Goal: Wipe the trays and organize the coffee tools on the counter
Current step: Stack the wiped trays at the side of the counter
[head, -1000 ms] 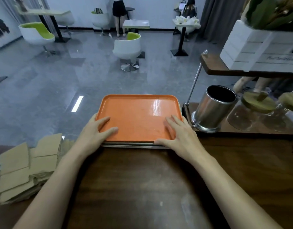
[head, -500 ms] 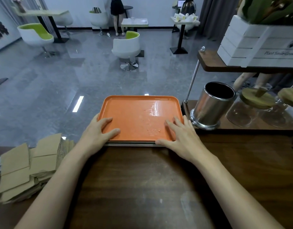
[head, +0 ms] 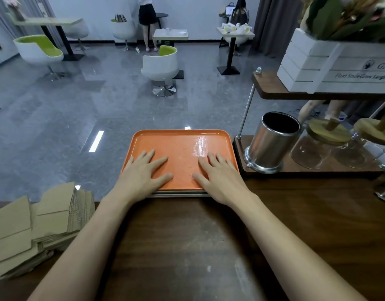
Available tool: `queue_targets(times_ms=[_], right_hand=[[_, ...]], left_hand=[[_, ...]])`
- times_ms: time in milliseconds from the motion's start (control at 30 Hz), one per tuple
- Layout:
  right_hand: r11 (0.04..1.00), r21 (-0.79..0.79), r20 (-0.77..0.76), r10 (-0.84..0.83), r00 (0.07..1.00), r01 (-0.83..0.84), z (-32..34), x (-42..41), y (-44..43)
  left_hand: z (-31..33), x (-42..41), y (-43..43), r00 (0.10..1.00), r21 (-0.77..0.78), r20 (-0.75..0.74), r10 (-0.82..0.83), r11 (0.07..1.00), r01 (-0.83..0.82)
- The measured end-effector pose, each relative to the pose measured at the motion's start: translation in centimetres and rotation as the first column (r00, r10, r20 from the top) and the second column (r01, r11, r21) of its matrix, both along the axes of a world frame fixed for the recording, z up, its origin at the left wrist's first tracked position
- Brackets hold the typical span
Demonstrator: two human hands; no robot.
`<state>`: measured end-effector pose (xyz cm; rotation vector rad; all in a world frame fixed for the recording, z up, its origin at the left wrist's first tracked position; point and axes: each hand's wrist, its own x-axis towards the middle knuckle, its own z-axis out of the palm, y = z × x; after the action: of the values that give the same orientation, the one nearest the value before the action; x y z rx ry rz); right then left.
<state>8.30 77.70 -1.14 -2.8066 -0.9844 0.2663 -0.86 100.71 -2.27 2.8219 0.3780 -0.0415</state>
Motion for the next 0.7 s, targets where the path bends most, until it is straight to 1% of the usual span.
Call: queue_targets(times_ms=[67,167,233,333,400,533,700], right_hand=[[1.0,-0.023,-0.032,0.001,0.999,-0.002,0.1,0.0,0.0],[1.0,-0.008,-0.043,-0.005,0.999,0.005,0.6,0.0,0.0],[0.997,0.072,-0.021,0.002,1.0,0.0,1.2,-0.4,-0.5],[0.96,0.279,-0.027,-0.023,0.999,0.029,1.6,-2.1,-2.5],[0.93,0.365,-0.056,-0.036,0.998,0.054,1.2,-3.5,-4.1],[0.868,0.484,-0.094,-0.078,0.993,0.114,0.6,-5.8,-7.9],[0.811,0.54,-0.171,-0.158,0.973,0.226,1.3,-7.8,-14.3]], left_hand=[[0.2,0.1,0.0,1.0,-0.009,0.001,0.007,1.0,-0.007],[0.4,0.1,-0.2,1.0,-0.02,-0.009,0.004,1.0,-0.004],[0.8,0.0,-0.3,1.0,-0.031,-0.023,0.002,1.0,-0.003],[1.4,0.0,-0.7,1.0,-0.078,-0.008,0.02,0.997,-0.02],[1.6,-0.3,-2.0,0.997,-0.135,0.072,0.01,0.991,0.0],[1.6,-1.8,-8.2,0.957,-0.277,0.274,-0.09,0.946,0.168],[1.9,-3.0,-14.5,0.917,-0.337,0.357,-0.179,0.89,0.305]])
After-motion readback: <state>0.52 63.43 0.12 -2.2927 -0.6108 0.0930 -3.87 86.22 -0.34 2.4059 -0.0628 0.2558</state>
